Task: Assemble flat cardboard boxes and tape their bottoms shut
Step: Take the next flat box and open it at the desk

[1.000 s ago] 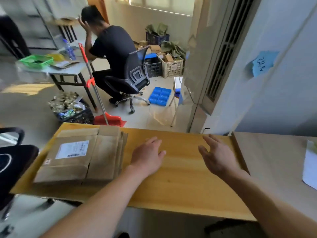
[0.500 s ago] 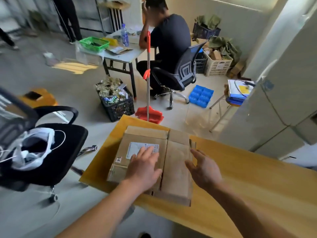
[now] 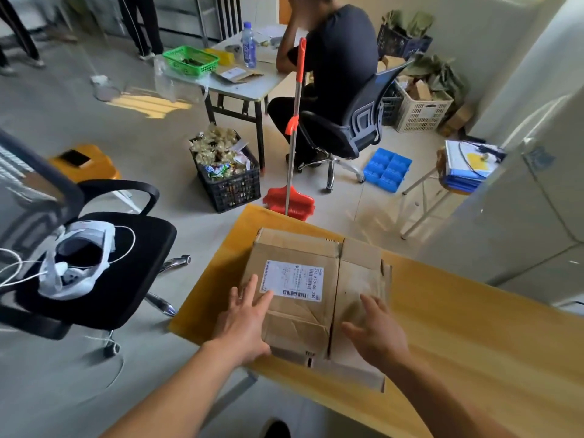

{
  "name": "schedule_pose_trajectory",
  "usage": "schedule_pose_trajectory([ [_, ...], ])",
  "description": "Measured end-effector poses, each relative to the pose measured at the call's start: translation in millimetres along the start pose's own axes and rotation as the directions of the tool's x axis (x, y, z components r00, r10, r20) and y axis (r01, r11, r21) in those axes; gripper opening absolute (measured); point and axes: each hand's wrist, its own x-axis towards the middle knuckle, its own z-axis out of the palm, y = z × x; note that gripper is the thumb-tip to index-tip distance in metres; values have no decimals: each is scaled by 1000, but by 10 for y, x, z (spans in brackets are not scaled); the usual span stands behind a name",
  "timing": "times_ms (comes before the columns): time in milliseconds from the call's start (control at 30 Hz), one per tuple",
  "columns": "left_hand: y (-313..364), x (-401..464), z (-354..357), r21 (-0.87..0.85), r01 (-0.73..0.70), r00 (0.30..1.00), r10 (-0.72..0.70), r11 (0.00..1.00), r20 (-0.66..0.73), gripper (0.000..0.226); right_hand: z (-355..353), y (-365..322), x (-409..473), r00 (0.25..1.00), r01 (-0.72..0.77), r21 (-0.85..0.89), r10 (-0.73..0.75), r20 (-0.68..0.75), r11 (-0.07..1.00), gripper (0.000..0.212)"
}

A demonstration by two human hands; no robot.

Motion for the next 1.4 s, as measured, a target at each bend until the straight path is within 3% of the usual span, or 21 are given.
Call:
schedule_pose_trajectory([
  [133, 13, -21, -110, -21, -53, 997, 52, 998, -50, 114, -101, 36, -28, 996, -12, 73, 19, -88, 997, 63],
  [367, 124, -109, -852, -161, -227, 950, 182, 961, -252, 84, -576, -21, -40, 992, 13, 210, 14, -123, 978, 78],
  [500, 320, -12, -1330, -228, -323, 884, 207, 919, -418, 38, -1128, -243, -116, 996, 93, 393, -86, -37, 915, 99],
  [600, 504, 64, -1696, -286, -280, 877, 123, 916, -465, 14, -1508, -398, -216, 982, 159, 491, -187, 9, 857, 114],
  [667, 631, 99, -1935, -278, -264, 886, 118, 924, -449, 22, -1689, -480, -267, 977, 207, 464, -206, -53, 861, 101],
  [733, 744, 127, -2155, -277, -271, 900, 141, 922, -412, 35, -1817, -547, -277, 967, 242, 396, -185, -176, 886, 61],
  [800, 845, 143, -2348, -290, -276, 903, 144, 916, -404, 29, -1918, -593, -274, 939, 245, 319, -142, -314, 916, 25],
  [867, 923, 154, -2447, -377, -281, 863, 61, 883, -501, 14, -2004, -584, -245, 935, 196, 331, -74, -347, 923, 13],
  [933, 983, 117, -2398, -435, -232, 817, -68, 870, -572, 45, -2049, -540, -210, 957, 105, 383, 11, -290, 918, 16],
  [1033, 1103, 68, -2083, -400, -88, 893, -106, 912, -438, 70, -1921, -368, -183, 976, -61, 407, 139, -165, 911, 24],
  [1100, 1177, 90, -1884, -442, -60, 943, -94, 895, -318, 57, -1765, -208, -202, 980, -92, 425, 159, -123, 900, 25],
  [1200, 1288, 149, -1845, -448, -104, 968, -13, 888, -252, 25, -1683, 15, -239, 984, -67, 506, 141, -110, 860, 32],
  [1400, 1718, 68, -2009, -392, -234, 956, 136, 890, -260, 18, -1826, 450, -336, 966, -3, 591, 155, -206, 807, 30],
])
